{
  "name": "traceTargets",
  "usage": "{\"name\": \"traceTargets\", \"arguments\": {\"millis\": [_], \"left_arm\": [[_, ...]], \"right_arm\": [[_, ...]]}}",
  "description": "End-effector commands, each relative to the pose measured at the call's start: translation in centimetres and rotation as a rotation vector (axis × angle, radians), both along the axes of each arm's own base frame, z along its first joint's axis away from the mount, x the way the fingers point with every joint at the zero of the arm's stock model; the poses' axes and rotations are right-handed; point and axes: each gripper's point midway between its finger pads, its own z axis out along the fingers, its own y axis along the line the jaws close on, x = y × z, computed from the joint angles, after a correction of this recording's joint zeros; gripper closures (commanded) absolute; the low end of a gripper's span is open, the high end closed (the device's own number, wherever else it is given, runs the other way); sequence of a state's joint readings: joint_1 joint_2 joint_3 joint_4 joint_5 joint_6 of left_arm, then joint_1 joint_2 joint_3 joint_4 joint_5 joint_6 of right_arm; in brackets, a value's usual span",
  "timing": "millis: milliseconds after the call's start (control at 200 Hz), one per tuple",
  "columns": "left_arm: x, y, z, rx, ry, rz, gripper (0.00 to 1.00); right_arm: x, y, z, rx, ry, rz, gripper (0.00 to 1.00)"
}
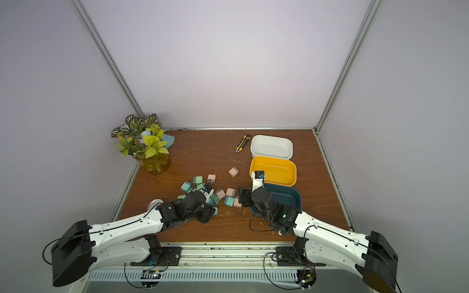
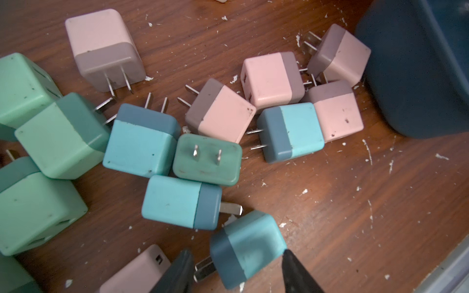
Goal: Place the plugs by color into the storage box
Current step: Pick up the plug from the center of the board.
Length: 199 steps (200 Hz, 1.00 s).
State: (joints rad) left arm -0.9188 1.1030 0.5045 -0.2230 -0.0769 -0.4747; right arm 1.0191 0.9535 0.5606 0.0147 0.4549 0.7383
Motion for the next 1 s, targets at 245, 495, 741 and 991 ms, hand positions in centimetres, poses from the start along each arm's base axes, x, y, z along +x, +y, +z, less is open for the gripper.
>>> {"name": "traceTargets", "arguments": {"millis": [245,495,741,991], "left_arm": [[0.1,0.0,1.0,-0.042,-0.039,0.015,0.37],[0.7,-0.8,1.0,-0.053,-0.055,0.005,0.36],[0.8,-0.2,-0.5,0.048,-0.019,0.008,0.36],[0.4,-1.5,-0.6,-0.038,0.008,0.0,0.37]], "right_arm": [[-0.2,1.7,-0.5,0.046,0.039,0.035,0.26],[-0.3,2.1,-0.9,0.039,0.057,0.049,0.26],[-0.4,1.0,-1.1,0.028,0.053,0.019,0.25],[-0.4,1.3,-1.7,0.026,0.062,0.028,0.25]]}}
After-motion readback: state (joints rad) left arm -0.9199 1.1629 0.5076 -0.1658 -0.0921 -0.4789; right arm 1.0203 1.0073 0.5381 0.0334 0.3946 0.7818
